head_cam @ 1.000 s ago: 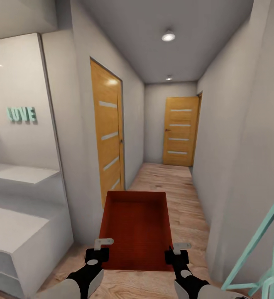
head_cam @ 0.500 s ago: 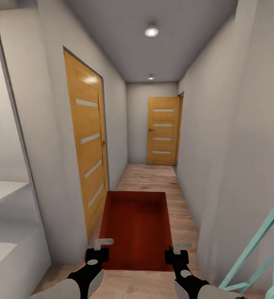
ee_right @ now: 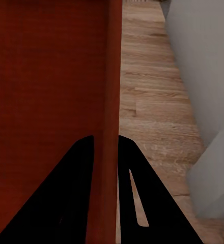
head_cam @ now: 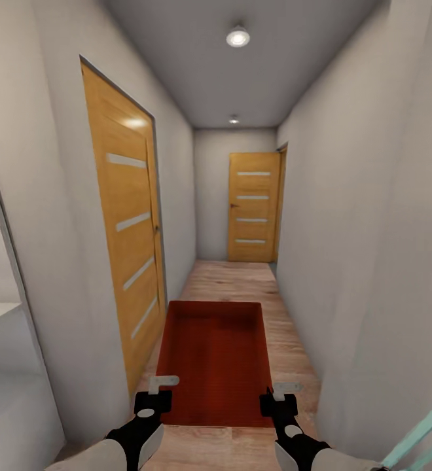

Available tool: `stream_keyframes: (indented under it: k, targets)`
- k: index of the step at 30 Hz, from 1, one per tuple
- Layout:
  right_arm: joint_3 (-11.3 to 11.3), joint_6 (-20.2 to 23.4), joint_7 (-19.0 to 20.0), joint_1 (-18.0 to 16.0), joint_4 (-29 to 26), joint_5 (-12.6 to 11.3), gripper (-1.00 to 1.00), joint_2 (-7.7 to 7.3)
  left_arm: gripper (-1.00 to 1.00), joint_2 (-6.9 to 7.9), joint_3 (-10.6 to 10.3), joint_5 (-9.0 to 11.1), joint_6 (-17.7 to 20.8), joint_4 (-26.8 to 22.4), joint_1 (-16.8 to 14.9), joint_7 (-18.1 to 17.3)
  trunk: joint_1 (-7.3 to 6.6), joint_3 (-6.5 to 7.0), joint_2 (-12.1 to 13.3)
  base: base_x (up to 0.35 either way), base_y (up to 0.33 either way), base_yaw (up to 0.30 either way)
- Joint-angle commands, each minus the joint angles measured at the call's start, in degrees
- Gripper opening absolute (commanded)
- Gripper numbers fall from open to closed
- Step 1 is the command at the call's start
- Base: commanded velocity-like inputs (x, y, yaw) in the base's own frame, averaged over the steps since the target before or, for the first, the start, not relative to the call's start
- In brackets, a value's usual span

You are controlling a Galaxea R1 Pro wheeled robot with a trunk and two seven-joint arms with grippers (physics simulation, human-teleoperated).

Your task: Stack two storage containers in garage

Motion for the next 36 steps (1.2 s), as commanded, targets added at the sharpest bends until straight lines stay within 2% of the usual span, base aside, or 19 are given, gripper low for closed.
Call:
stream_keyframes:
  k: [1, 21, 36]
  targets:
    - [-1.0, 0.1, 0.0, -0.1, 0.0, 0.3, -1.00, 0.06, -1.00, -0.01, 3.2, -0.3, -0.3, -0.1, -0.1, 0.8, 0.04, -0.09, -0.1, 0.323, 0.032, 0.000]
    - [-1.0, 0.1, 0.0, -0.1, 0.0, 0.3, -1.00, 0.05, -1.00, -0.01, 3.2, -0.3, -0.4, -0.2, -0.1, 0.9, 0.04, -0.09, -0.1, 0.324, 0.002, -0.001]
    - [-1.0, 0.1, 0.0, 0.0, 0.0, 0.3, -1.00, 0.06, -1.00, -0.01, 3.2, -0.4, -0.4, -0.1, -0.1, 0.8, 0.04, -0.09, -0.1, 0.324, 0.000, -0.057]
